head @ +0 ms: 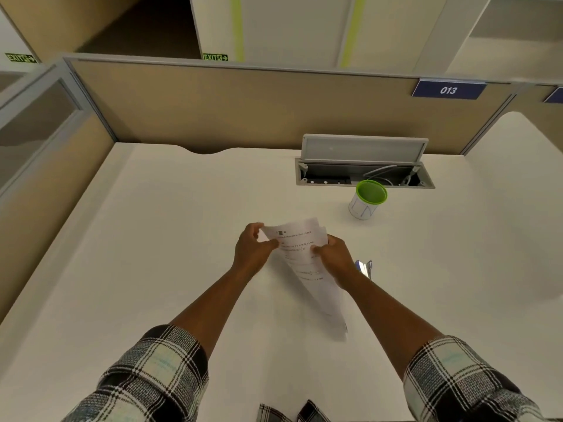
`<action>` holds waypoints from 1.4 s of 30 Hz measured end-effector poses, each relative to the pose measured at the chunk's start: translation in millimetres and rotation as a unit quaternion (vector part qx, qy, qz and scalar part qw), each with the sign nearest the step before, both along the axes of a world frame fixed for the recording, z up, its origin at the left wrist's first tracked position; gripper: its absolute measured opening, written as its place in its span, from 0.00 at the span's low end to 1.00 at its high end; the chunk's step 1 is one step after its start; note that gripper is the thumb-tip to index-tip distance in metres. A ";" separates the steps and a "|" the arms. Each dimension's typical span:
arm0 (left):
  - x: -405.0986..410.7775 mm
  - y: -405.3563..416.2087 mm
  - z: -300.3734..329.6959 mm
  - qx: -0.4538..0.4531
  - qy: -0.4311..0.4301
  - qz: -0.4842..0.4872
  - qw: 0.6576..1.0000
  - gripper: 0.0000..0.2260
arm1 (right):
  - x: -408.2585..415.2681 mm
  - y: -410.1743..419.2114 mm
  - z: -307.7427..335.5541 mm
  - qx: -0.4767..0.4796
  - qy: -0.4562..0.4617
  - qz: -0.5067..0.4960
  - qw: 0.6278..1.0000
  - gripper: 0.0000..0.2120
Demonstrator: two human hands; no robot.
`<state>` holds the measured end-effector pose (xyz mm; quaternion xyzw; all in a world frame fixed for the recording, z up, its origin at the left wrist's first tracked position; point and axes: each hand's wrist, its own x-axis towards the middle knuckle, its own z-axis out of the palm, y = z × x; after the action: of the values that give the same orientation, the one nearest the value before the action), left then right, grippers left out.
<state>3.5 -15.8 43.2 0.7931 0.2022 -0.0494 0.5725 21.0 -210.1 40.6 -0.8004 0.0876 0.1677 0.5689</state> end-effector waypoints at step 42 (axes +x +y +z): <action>57.5 4.7 78.7 0.044 0.111 -0.188 0.975 0.12 | 7.7 -63.9 10.7 -0.041 0.011 0.134 0.990 0.23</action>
<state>61.0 -11.1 121.9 0.8309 0.1140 -0.2345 0.4915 28.7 -273.9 51.3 -0.8257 -0.0076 0.2471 0.5070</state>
